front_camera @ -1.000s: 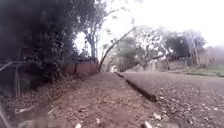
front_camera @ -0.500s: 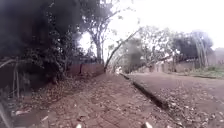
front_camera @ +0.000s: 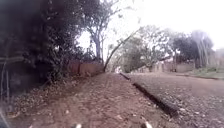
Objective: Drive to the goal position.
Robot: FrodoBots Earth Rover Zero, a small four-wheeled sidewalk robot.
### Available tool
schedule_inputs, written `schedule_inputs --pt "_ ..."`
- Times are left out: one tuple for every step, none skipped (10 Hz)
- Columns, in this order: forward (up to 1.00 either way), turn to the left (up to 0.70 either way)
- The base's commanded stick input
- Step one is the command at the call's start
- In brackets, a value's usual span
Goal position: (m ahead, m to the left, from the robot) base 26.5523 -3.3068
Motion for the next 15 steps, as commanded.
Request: schedule_inputs --pt "0.50 0.00" --pt "0.50 0.00" --pt "0.50 0.00" --pt "0.50 0.00" --pt "0.50 0.00" --pt "0.50 0.00" --pt "0.50 0.00" --pt "0.50 0.00" --pt "0.50 0.00" --pt "0.50 0.00" --pt "0.50 0.00" --pt "0.50 0.00" --pt "0.50 0.00" --pt "0.50 0.00" --pt "0.50 0.00"
